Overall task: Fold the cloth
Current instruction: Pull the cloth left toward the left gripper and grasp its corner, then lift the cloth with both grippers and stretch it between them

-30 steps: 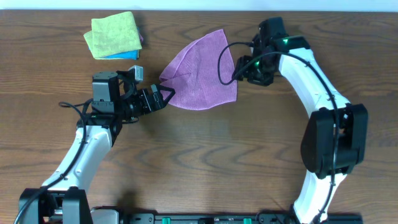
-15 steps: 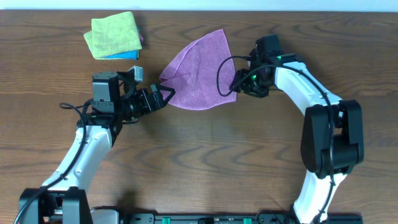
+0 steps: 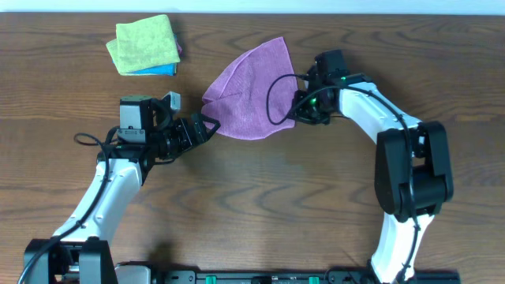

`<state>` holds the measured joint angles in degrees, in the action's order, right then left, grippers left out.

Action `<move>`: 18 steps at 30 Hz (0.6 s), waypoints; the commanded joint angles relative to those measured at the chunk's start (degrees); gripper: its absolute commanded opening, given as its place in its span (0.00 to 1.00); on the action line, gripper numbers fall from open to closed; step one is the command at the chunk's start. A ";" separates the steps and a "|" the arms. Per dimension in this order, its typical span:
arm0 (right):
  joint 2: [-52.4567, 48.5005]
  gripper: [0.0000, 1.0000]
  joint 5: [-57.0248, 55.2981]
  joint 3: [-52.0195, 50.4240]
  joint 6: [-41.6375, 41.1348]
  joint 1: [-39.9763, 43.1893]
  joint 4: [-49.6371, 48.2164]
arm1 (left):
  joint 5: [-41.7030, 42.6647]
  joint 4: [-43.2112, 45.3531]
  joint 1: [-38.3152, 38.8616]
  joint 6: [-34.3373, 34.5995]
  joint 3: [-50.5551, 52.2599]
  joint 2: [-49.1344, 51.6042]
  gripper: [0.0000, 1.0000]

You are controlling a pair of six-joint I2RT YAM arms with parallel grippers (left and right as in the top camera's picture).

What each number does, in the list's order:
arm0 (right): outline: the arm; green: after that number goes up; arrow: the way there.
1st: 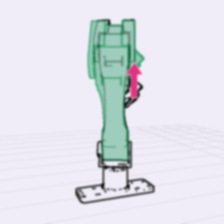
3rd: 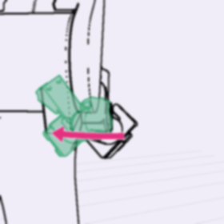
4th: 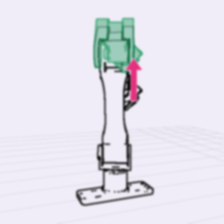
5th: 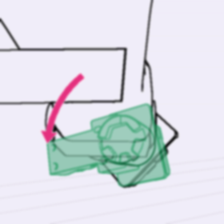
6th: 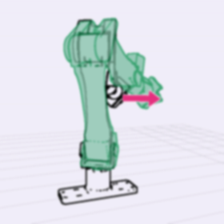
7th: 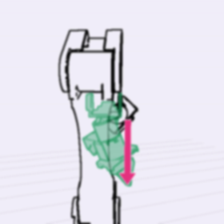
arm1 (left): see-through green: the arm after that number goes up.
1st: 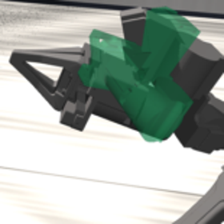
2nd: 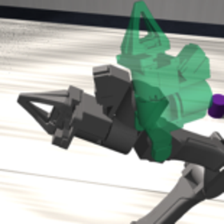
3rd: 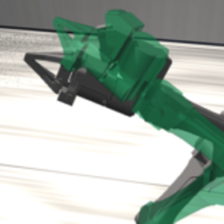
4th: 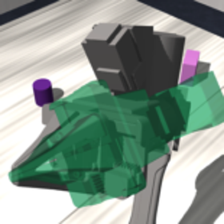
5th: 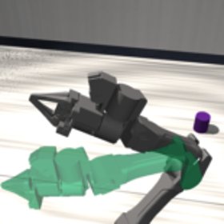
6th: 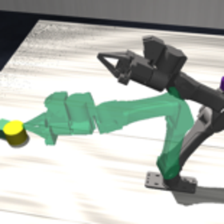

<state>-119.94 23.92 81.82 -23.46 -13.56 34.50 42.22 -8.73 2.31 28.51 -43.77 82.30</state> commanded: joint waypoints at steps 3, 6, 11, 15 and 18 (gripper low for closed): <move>-0.50 0.01 2.05 -0.09 -0.24 -0.70 -0.70 | -10.84 -1.95 -0.04 -0.20 -1.22 0.61 0.95; 0.68 0.01 2.29 0.00 -0.24 -0.66 -0.70 | -12.22 -1.42 -0.04 -0.20 -1.22 2.12 0.97; 5.14 0.01 2.69 0.72 -0.24 -0.72 -0.72 | -10.49 0.17 0.07 -0.17 -1.22 7.32 1.00; 10.14 0.01 2.67 1.07 -0.22 -0.72 -1.88 | -5.86 3.89 0.72 -0.17 -1.22 10.38 0.93; 14.12 0.01 2.67 1.07 -0.26 -0.72 -4.24 | -5.11 6.10 1.68 -0.15 -1.22 11.19 0.95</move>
<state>-110.50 25.76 81.84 -23.68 -13.93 31.33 34.74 -3.60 3.07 28.49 -43.86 92.90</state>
